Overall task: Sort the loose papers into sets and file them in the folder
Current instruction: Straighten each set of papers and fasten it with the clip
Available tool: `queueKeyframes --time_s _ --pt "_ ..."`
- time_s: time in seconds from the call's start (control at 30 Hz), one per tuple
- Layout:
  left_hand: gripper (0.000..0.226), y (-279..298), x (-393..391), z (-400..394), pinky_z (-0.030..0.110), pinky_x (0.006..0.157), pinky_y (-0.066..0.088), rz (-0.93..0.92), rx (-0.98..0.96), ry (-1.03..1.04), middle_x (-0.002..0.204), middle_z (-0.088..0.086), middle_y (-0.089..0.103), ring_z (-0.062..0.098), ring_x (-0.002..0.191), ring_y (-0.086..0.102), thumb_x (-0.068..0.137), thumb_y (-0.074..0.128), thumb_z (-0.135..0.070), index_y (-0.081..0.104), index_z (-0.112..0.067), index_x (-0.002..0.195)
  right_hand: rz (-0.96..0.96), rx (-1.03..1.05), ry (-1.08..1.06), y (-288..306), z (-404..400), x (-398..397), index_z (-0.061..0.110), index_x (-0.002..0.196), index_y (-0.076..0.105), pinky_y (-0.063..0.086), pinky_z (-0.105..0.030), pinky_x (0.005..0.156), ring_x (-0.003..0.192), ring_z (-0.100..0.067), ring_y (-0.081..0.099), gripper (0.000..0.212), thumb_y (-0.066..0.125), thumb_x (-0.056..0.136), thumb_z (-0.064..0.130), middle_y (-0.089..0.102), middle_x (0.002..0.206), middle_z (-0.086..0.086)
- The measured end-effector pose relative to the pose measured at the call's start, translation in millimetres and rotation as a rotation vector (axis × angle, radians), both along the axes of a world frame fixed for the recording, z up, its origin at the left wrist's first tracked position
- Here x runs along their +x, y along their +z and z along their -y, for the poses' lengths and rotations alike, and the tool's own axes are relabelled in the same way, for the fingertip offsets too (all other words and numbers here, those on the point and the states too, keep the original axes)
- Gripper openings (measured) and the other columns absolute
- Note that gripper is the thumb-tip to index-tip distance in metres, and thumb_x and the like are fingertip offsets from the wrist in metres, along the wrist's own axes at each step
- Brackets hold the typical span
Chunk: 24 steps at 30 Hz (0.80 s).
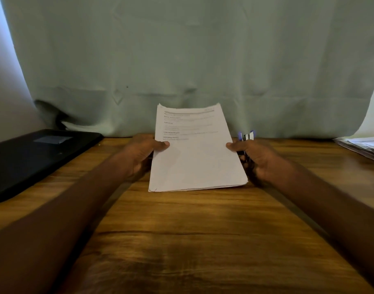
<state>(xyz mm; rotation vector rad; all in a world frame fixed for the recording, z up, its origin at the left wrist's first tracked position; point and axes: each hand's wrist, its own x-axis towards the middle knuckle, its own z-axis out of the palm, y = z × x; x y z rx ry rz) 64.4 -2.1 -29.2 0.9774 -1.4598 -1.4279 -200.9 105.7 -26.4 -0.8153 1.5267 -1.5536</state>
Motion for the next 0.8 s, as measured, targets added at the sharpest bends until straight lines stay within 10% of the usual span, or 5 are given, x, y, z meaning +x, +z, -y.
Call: queueKeyframes --time_s 0.13,0.27,0.57,0.8 --pt "0.028 1.0 5.2 2.0 0.034 0.061 0.062 0.058 0.0 0.112 0.104 0.013 0.077 0.027 0.082 0.077 0.088 0.075 0.0 0.068 0.0 0.115 -0.089 0.089 0.038 2.0 -7.1 14.3 0.013 0.093 0.061 0.034 -0.021 0.044 0.054 -0.008 0.041 0.02 0.08 0.085 0.013 0.059 0.075 -0.002" --pt "0.018 -1.5 21.1 1.9 0.038 0.078 0.061 0.217 -0.166 0.279 0.103 0.013 0.075 0.025 0.085 0.073 0.086 0.08 -0.005 0.069 -0.006 0.099 -0.296 -0.001 0.029 5.2 -18.5 41.3 0.013 0.087 0.06 0.038 -0.02 0.041 0.056 -0.01 0.046 0.02 0.079 0.086 0.008 0.057 0.07 0.0" --pt "0.055 7.6 130.6 -6.2 0.019 0.07 0.045 0.421 -0.441 0.414 0.108 0.002 0.065 0.009 0.089 0.06 0.082 0.083 -0.006 0.056 -0.022 0.128 -0.278 -0.192 0.175 -3.8 0.4 138.3 0.013 0.113 0.063 0.038 -0.012 0.04 0.05 0.0 0.055 0.034 0.08 0.084 0.006 0.066 0.085 0.002" --pt "0.046 3.0 179.4 15.2 0.035 0.09 0.053 0.867 -0.53 0.485 0.121 0.007 0.069 0.022 0.106 0.064 0.078 0.087 -0.014 0.069 -0.014 0.12 -0.498 -0.2 0.174 -13.4 36.0 191.5 0.017 0.108 0.063 0.059 -0.041 0.086 0.093 -0.017 0.068 0.032 0.08 0.081 0.012 0.072 0.106 0.0"
